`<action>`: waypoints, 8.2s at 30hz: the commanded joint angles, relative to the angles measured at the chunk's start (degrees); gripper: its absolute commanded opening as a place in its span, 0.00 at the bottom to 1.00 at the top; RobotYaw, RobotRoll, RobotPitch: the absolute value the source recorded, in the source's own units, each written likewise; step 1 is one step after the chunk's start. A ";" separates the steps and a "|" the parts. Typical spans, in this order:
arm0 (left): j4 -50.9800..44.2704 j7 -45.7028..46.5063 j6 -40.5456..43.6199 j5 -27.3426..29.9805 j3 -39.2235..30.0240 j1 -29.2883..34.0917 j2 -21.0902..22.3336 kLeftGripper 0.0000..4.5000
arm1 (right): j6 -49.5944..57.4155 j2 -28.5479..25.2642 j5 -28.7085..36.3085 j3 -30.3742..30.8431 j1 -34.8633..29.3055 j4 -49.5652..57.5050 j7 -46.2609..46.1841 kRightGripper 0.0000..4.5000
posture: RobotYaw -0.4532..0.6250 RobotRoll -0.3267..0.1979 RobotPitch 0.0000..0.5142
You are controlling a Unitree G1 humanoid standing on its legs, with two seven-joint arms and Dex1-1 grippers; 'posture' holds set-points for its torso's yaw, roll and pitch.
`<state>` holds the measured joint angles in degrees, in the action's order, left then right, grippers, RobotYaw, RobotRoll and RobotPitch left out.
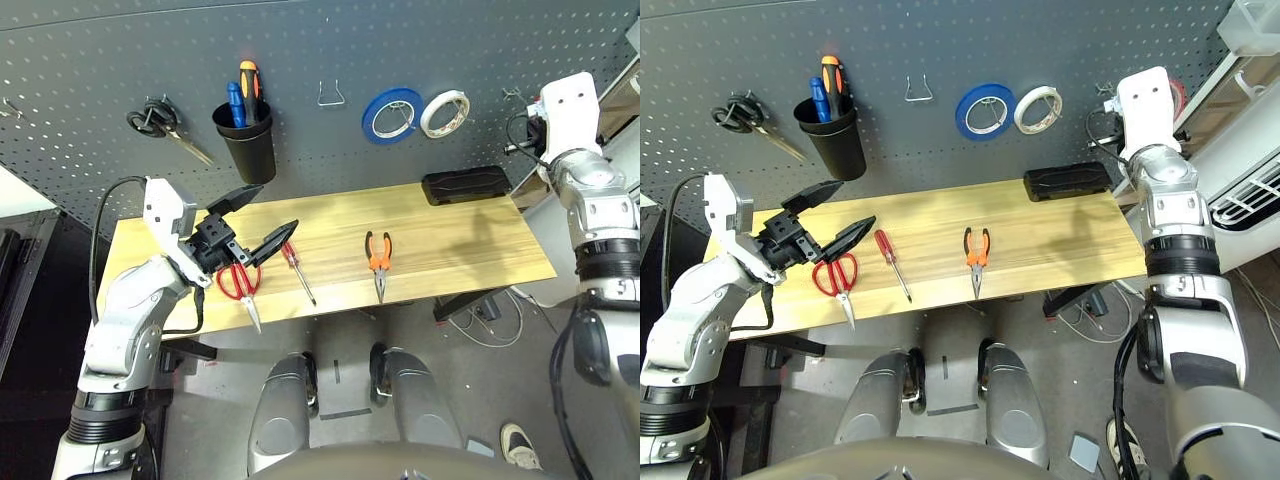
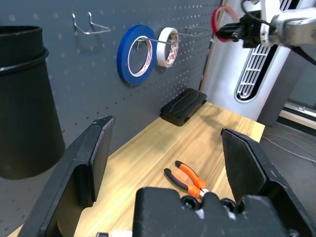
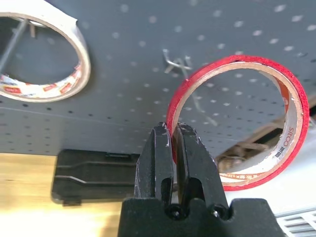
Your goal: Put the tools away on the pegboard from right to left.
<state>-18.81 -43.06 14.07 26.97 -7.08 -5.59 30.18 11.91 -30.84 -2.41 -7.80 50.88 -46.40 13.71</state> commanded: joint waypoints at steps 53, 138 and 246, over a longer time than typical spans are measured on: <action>-2.75 1.89 10.76 -6.17 6.70 5.91 3.70 1.00 | 66.58 24.44 5.67 0.76 -16.54 34.30 -7.05 0.99 | 0.46 0.62 0.36; -10.59 1.80 12.85 13.55 -15.72 6.58 11.55 1.00 | 23.19 12.53 22.87 7.30 -12.83 49.08 24.47 0.47 | 0.53 0.62 0.24; -14.81 4.61 18.21 14.11 -6.27 3.59 8.82 1.00 | -41.65 30.50 4.15 6.65 15.07 -4.98 3.23 0.47 | 0.56 0.62 0.46</action>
<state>-32.88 -38.68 32.36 41.44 -13.14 -2.48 38.88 -29.16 -0.79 1.02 -0.71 65.78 -49.89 16.78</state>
